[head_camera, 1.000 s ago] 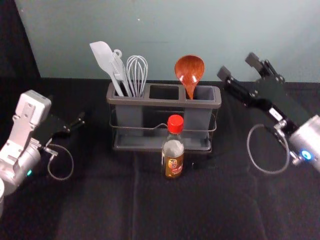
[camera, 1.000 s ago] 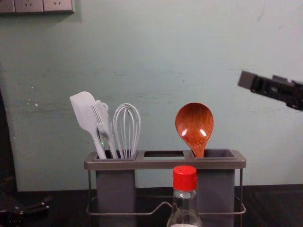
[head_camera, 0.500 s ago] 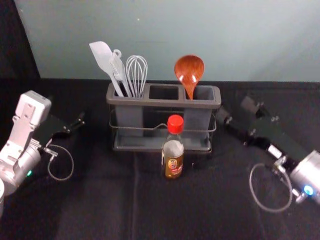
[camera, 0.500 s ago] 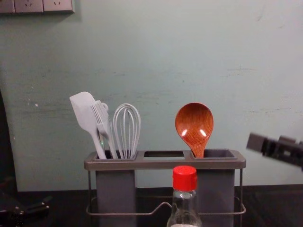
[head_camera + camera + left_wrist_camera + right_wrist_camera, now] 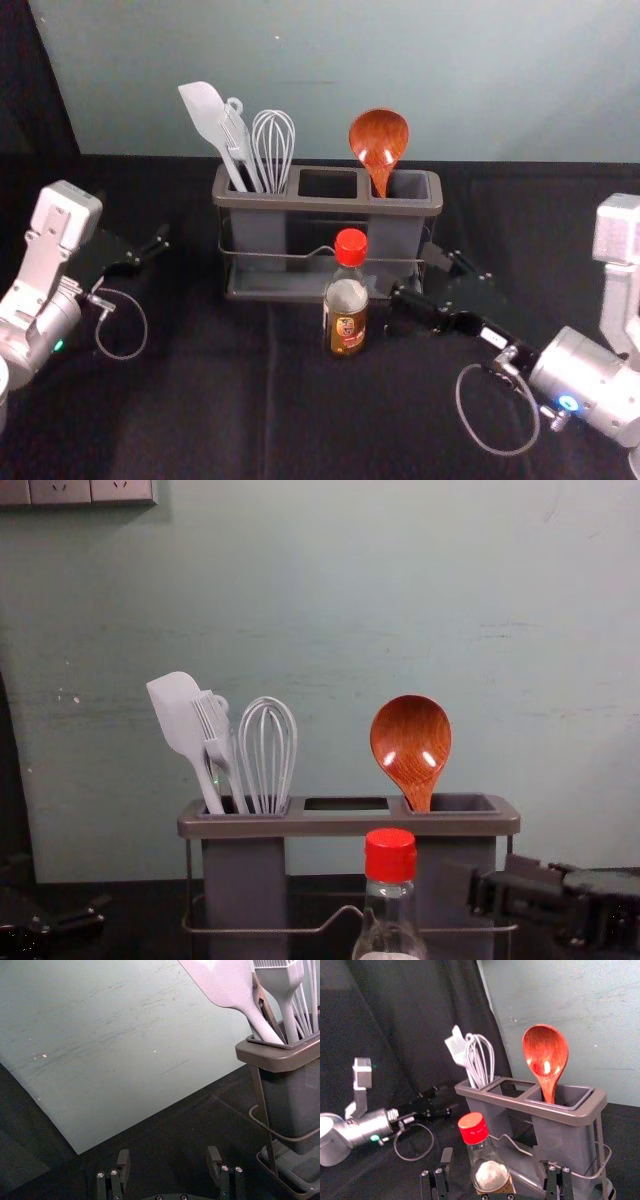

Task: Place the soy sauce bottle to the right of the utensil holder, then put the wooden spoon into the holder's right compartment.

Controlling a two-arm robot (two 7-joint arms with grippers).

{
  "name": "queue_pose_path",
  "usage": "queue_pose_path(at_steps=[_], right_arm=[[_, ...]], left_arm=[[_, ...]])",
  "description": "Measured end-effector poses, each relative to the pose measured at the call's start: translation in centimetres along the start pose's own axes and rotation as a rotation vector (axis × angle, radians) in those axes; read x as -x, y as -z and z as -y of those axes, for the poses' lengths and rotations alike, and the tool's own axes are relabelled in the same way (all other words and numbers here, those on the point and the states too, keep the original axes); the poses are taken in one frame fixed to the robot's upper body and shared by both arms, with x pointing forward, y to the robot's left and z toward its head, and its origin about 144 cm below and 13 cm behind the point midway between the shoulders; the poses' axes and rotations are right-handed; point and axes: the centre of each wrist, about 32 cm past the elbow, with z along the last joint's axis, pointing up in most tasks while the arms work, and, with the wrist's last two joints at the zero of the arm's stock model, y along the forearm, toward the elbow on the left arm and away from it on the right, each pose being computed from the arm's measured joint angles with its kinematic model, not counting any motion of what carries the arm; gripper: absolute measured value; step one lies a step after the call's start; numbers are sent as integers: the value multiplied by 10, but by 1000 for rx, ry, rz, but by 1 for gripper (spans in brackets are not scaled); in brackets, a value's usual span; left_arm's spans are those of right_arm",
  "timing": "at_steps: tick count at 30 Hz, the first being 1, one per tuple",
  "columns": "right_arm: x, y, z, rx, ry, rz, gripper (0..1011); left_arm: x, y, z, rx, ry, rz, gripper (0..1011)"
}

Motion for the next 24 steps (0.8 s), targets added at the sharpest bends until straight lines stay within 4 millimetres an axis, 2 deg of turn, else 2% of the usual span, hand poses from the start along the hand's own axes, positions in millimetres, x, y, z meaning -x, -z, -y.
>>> queue_pose_path(at_steps=[12, 24], right_arm=[[8, -2, -16, 61, 46, 170, 1002], [5, -3, -25, 47, 38, 210, 1003]], left_arm=[[0, 0, 0, 0, 0, 0, 1005], [0, 0, 0, 0, 0, 0, 1005]])
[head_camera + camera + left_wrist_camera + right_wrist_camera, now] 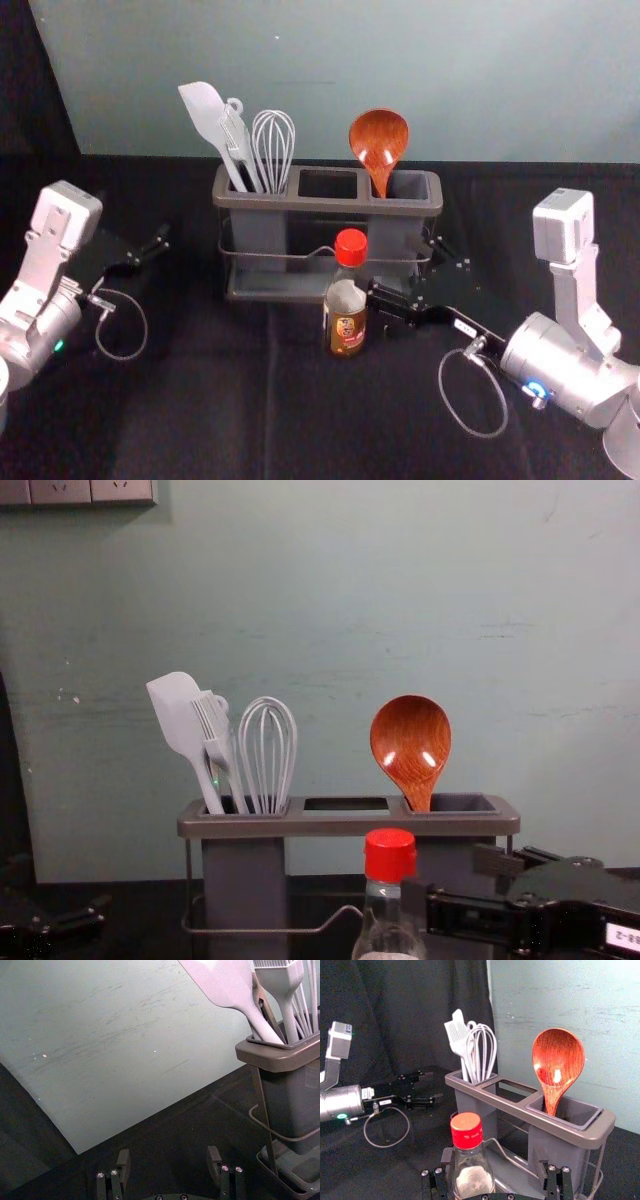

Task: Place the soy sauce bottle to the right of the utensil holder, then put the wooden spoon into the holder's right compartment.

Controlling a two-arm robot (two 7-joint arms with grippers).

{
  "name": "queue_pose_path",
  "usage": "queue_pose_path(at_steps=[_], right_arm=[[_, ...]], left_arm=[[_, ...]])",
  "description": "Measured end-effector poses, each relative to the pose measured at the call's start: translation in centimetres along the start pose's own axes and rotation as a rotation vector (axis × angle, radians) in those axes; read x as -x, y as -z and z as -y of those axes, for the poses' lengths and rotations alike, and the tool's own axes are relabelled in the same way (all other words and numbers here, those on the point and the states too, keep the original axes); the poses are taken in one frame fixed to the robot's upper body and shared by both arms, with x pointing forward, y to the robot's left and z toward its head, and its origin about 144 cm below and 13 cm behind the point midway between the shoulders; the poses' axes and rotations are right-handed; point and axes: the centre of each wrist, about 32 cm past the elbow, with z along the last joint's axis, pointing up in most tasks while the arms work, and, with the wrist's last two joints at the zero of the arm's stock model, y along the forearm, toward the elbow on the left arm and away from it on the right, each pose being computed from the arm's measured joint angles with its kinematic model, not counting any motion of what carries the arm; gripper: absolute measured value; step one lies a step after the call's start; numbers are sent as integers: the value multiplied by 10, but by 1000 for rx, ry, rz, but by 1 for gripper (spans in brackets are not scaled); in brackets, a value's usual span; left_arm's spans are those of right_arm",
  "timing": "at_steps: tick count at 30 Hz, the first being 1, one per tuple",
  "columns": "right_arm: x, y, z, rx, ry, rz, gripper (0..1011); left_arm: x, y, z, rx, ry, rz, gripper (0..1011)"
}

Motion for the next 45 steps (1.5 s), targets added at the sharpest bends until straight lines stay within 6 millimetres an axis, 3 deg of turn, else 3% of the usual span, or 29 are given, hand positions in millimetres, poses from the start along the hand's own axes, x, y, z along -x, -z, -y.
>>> queue_pose_path(at_steps=[22, 45], right_arm=[[-11, -1, -50, -5, -64, 63, 1003], [-2, 2, -54, -37, -96, 49, 1003]], left_arm=[[0, 0, 0, 0, 0, 0, 1005], [0, 0, 0, 0, 0, 0, 1005]])
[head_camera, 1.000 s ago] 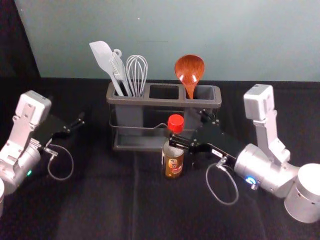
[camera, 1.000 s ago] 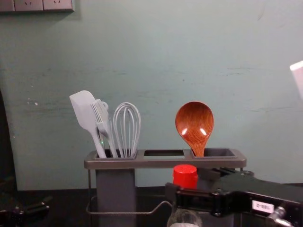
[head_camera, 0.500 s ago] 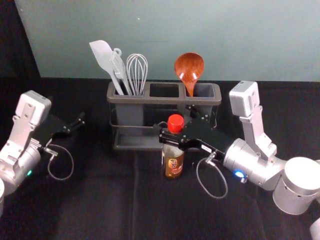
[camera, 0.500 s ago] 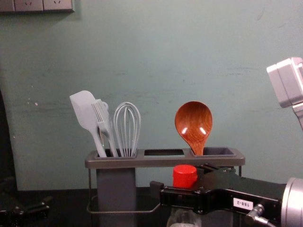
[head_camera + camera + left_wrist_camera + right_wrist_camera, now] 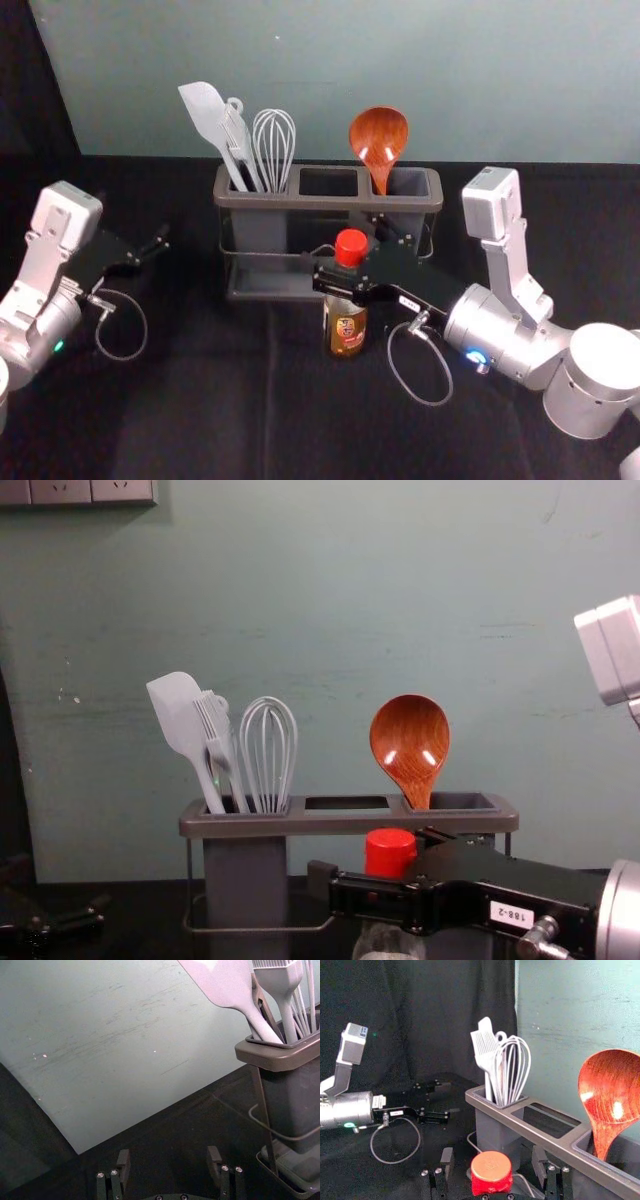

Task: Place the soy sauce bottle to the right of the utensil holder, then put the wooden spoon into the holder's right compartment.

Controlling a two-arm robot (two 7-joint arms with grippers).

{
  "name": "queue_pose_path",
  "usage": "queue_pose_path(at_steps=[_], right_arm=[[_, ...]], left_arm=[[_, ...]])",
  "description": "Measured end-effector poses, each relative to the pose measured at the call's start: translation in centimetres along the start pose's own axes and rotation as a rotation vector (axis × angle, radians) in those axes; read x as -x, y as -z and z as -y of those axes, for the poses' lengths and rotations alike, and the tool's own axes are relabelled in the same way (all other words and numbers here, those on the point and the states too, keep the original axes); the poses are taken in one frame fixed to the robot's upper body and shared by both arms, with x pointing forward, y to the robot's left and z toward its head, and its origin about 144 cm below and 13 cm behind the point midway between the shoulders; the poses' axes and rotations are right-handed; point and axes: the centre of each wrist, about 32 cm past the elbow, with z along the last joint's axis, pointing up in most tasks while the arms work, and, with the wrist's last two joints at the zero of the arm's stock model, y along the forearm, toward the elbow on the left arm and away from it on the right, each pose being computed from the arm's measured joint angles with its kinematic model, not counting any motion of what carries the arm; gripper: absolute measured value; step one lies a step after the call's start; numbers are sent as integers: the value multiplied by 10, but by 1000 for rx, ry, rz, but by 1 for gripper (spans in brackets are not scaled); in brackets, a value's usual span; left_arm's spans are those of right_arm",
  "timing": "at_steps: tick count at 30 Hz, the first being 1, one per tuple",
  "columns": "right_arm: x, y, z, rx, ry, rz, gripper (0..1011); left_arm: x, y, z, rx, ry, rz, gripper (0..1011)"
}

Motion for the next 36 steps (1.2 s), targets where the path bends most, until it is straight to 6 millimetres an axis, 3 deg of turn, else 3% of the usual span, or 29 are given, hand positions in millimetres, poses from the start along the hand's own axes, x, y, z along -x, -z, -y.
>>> queue_pose_path(at_steps=[22, 32, 36], right_arm=[[4, 0, 1, -6, 0, 8, 1000], [3, -1, 1, -5, 1, 7, 787], [3, -1, 1, -5, 1, 7, 630]], left_arm=[[0, 0, 0, 0, 0, 0, 1005], [0, 0, 0, 0, 0, 0, 1005], [0, 0, 0, 0, 0, 0, 1005]])
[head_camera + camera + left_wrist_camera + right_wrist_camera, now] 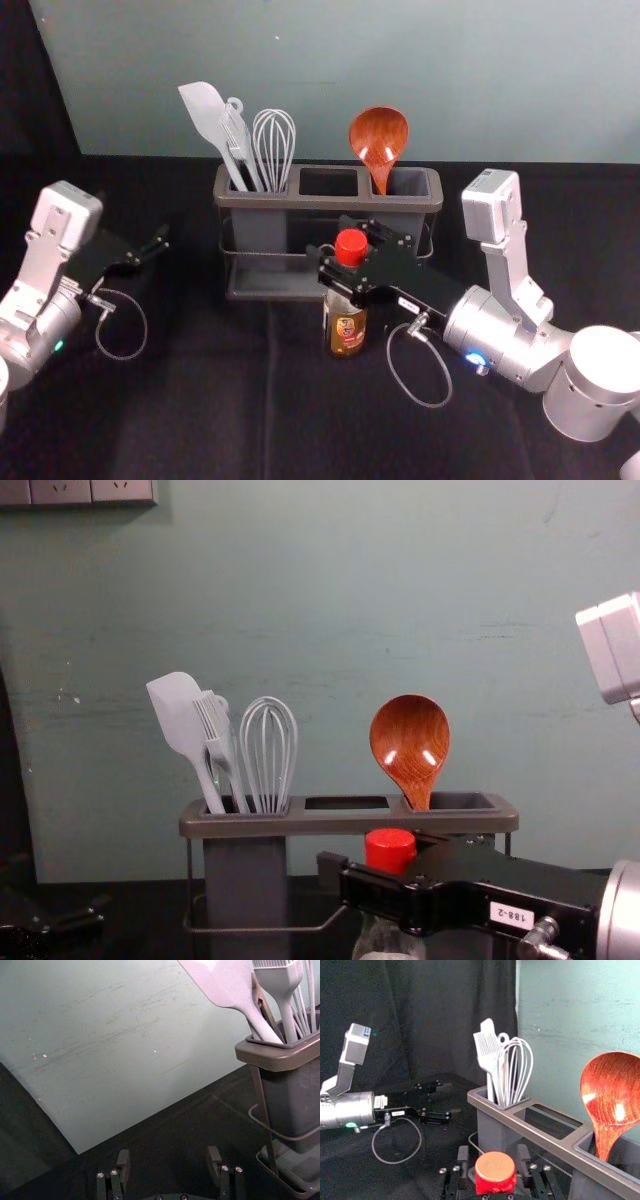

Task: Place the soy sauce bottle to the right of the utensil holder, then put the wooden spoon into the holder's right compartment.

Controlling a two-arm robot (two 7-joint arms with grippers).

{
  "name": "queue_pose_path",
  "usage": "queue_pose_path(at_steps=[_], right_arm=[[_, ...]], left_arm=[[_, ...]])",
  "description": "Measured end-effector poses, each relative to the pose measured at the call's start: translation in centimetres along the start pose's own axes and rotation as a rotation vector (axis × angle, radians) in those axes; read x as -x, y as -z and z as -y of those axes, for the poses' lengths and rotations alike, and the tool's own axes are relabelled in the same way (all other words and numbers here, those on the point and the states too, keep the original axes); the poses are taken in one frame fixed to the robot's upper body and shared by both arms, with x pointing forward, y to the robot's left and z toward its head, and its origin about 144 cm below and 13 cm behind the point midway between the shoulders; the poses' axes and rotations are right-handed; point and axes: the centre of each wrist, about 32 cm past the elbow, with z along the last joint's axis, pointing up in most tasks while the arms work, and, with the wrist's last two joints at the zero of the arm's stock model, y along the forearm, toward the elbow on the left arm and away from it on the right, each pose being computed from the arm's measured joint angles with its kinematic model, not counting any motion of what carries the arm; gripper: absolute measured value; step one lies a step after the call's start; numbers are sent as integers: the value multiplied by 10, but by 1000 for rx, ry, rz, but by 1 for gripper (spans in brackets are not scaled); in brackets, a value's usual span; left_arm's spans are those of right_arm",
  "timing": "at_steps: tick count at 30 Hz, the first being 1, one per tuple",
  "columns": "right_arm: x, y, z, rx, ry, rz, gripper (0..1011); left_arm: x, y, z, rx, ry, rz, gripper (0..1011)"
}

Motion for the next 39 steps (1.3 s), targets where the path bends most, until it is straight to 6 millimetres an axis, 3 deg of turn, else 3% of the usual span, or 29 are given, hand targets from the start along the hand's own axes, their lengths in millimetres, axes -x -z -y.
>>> queue_pose_path(at_steps=[9, 25, 39], right_arm=[[0, 0, 0, 0, 0, -1, 377], [0, -7, 5, -1, -8, -2, 377], [13, -31, 48, -14, 24, 4, 375]], left_arm=[[0, 0, 0, 0, 0, 0, 1005], [0, 0, 0, 0, 0, 0, 1005], [0, 0, 0, 0, 0, 0, 1005]])
